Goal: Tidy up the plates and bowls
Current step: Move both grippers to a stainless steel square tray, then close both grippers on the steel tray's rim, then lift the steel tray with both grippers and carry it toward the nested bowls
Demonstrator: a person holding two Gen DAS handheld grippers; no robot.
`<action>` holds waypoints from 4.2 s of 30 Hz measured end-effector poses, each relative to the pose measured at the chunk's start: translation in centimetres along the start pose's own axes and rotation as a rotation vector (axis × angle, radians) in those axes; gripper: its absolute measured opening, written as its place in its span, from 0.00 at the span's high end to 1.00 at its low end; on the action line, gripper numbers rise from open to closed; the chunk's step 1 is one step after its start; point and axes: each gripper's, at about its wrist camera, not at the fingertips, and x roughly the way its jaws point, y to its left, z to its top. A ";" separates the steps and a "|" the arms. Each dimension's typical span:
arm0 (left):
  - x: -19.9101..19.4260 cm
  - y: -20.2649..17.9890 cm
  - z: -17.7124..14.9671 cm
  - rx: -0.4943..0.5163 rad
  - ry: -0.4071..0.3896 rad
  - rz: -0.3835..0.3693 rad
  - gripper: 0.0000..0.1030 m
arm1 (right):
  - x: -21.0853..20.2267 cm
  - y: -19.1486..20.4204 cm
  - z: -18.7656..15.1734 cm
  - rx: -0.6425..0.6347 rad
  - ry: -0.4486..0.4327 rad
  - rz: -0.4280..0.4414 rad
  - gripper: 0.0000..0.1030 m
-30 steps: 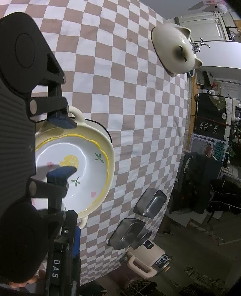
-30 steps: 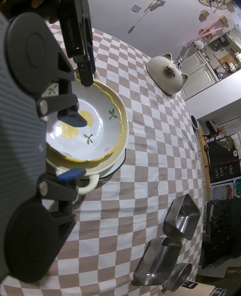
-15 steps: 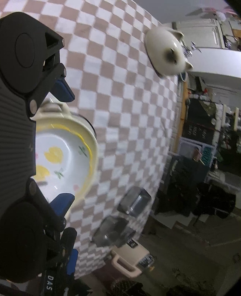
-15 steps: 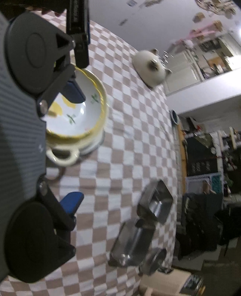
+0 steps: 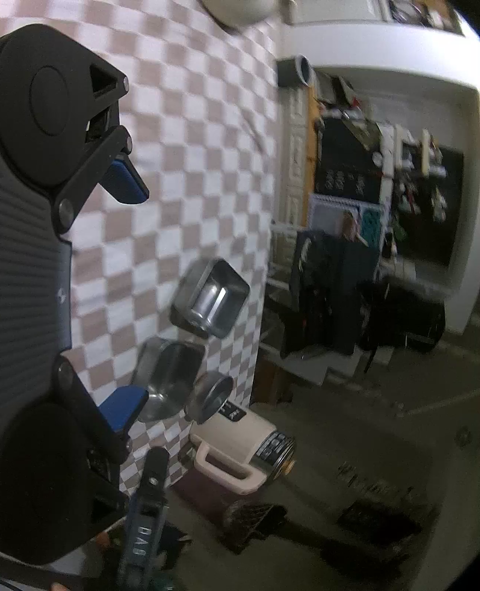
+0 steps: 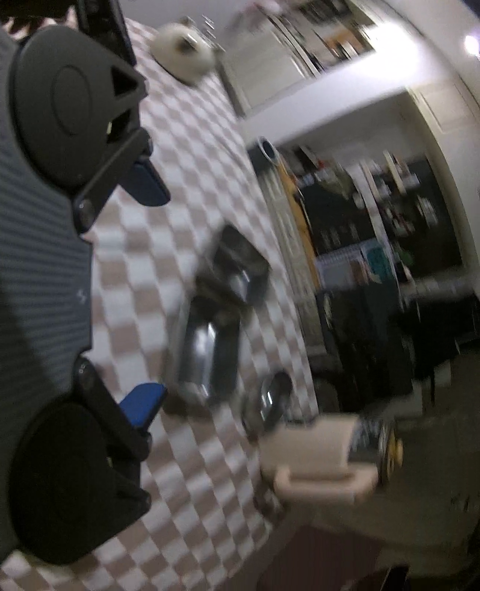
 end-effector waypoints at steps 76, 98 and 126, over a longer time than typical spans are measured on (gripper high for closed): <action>4.0 -6.7 -1.7 0.140 0.269 -0.133 0.78 | 2.6 -2.6 1.4 -0.188 0.179 0.064 0.91; 9.7 -7.5 -6.6 0.233 0.488 -0.165 0.79 | 4.7 -1.9 -2.2 -0.377 0.378 -0.063 0.92; 10.8 -7.0 -6.8 0.185 0.528 -0.149 0.61 | 6.9 -3.8 -3.0 -0.288 0.470 -0.095 0.97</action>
